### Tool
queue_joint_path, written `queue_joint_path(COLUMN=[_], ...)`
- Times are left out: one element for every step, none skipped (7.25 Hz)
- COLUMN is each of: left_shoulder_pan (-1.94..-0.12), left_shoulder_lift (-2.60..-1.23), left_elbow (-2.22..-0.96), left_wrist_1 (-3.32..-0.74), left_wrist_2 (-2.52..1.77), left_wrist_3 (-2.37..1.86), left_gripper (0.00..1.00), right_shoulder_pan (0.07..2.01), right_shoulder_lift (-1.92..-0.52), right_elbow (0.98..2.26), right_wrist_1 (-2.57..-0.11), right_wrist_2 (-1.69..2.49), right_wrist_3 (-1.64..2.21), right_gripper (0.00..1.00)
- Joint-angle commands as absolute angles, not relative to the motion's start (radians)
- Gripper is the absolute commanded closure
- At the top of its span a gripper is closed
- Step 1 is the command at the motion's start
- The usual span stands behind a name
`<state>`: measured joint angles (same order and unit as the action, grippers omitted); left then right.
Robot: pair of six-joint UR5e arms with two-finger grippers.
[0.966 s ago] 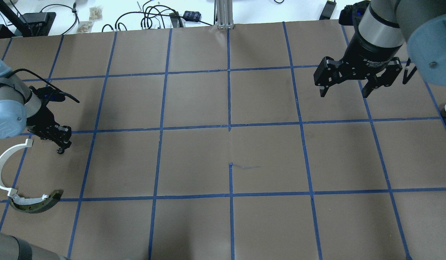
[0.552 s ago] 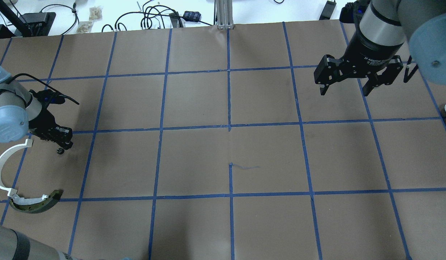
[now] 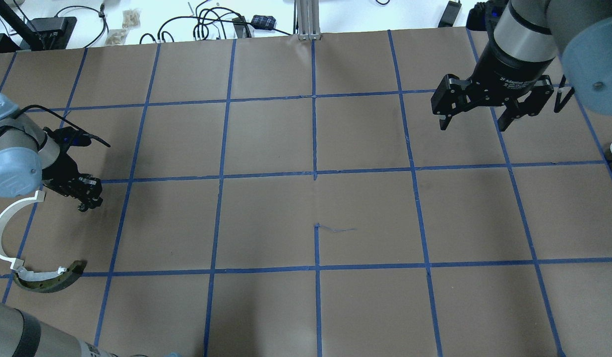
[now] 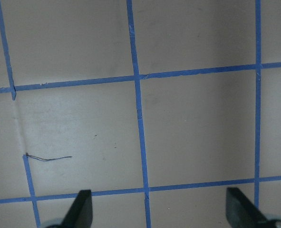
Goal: Place bearing gear from tray to pile
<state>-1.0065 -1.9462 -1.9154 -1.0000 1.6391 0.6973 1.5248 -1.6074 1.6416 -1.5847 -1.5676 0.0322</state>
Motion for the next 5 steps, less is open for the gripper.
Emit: queue_joint_path(left_shoulder_pan=[-1.032,-1.069,-1.134,-1.153,-1.134], left_shoulder_lift=[-1.907,-1.872,-1.844,-1.841,-1.857], left_elbow=[-1.895,-1.866,-1.85,-1.858,-1.858], left_wrist_1=[-1.008,-1.091,-1.148,-1.15,-1.147], left_wrist_2=[1.644,1.634,1.631,1.629,1.634], left_wrist_3=[0.687,0.643,0.527,0.514,0.55], left_gripper=[0.0,0.0,0.0,0.0,0.0], right_shoulder_pan=[1.525,1.525,1.525,1.525,1.525], right_shoulder_lift=[-1.608,-1.608,-1.608,-1.609,-1.612], right_elbow=[1.641,1.641,1.643,1.64,1.641], right_wrist_1=[-1.586,-1.585,-1.585,-1.586,-1.586], right_wrist_2=[-1.566,-1.568,-1.568,-1.568,-1.568], right_wrist_3=[0.032,0.034,0.034,0.034,0.035], right_gripper=[0.0,0.0,0.0,0.0,0.0])
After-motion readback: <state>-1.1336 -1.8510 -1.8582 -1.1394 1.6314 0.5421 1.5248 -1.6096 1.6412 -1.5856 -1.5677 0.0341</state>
